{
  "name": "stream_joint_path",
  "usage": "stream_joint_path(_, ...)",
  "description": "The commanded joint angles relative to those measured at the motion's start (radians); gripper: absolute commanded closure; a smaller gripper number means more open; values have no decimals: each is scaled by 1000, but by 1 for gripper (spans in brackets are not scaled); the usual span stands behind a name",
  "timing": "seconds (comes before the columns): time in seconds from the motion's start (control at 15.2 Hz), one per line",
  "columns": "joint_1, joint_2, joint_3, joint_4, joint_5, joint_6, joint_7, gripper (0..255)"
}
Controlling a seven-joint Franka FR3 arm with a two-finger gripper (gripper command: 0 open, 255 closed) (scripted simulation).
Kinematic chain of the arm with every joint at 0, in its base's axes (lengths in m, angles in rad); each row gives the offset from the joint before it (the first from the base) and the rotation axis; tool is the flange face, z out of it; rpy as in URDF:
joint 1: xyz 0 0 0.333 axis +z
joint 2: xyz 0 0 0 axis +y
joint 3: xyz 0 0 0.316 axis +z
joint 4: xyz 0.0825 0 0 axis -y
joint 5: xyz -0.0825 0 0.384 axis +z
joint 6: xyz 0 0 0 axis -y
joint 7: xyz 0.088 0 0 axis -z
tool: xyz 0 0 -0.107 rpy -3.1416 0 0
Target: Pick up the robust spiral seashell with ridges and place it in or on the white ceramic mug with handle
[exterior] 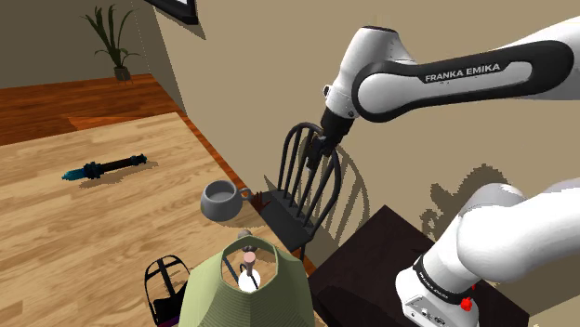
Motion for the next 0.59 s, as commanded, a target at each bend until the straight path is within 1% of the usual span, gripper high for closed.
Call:
stream_joint_path(0.0,11,67,20,-6,10,75,5,0)
stream_joint_path(0.26,33,205,64,1,22,210,27,0)
stream_joint_path(0.53,49,357,106,29,14,336,58,0)
